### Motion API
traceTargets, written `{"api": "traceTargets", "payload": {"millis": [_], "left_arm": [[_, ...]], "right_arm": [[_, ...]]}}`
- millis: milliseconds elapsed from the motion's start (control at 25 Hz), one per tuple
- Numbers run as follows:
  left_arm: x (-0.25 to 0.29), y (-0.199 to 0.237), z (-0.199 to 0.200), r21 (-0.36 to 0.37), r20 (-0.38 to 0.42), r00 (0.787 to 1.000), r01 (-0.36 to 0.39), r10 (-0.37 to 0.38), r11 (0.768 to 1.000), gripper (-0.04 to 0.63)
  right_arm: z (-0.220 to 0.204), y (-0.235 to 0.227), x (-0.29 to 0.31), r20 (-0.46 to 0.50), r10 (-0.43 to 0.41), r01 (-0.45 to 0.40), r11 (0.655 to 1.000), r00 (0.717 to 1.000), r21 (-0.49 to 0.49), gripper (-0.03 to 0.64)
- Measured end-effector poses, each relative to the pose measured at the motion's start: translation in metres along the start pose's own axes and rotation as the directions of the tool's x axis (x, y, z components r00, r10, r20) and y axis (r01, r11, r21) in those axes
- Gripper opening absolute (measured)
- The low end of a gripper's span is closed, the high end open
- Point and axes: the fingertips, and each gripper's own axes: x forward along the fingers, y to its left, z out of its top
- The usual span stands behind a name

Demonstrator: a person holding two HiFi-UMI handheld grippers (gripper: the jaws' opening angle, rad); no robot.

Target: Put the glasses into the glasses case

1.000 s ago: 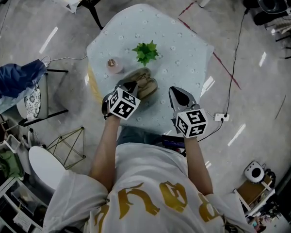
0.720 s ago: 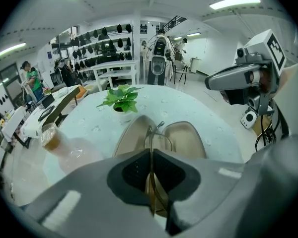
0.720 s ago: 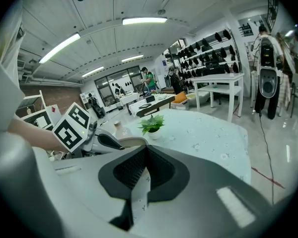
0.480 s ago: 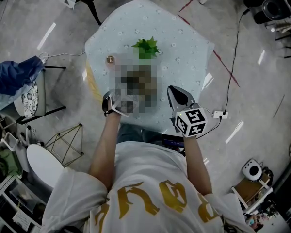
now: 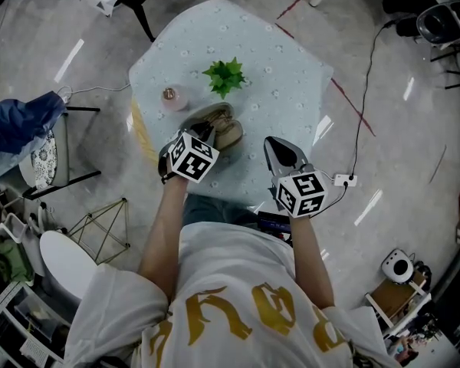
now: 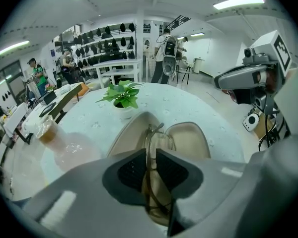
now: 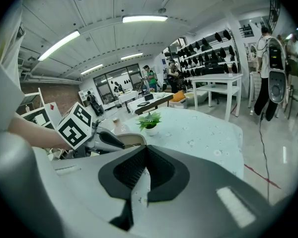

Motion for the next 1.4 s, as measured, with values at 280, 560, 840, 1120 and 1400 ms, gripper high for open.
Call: {"api": "traceTargets", "payload": {"millis": [280, 560, 840, 1120, 1400], "left_arm": [[-0.004, 0.004, 0.005, -0.019, 0.015, 1.0, -0.022, 0.022, 1.0, 0.084], [-0.021, 0.014, 0.015, -0.037, 0.063, 0.995, -0.07, 0.072, 0.997, 0.082], [-0.047, 0.021, 0.022, -0.093, 0.14, 0.982, -0.112, 0.125, 0.989, 0.056], [-0.09, 0.029, 0.037, -0.155, 0.263, 0.948, -0.142, 0.179, 0.978, 0.039], [-0.13, 0.027, 0.051, -0.273, 0.381, 0.899, -0.112, 0.214, 0.955, 0.002]], "right_arm": [[0.005, 0.001, 0.0, 0.013, 0.009, -0.009, 1.0, 1.0, -0.003, 0.025], [0.015, 0.01, -0.001, 0.038, 0.035, -0.034, 0.999, 0.999, -0.007, 0.023], [0.034, 0.018, -0.007, 0.076, 0.055, -0.052, 0.998, 0.996, -0.043, 0.025], [0.05, 0.029, -0.016, 0.111, 0.085, -0.076, 0.993, 0.99, -0.088, 0.025], [0.069, 0.032, -0.024, 0.165, 0.078, -0.058, 0.991, 0.983, -0.123, 0.024]]}}
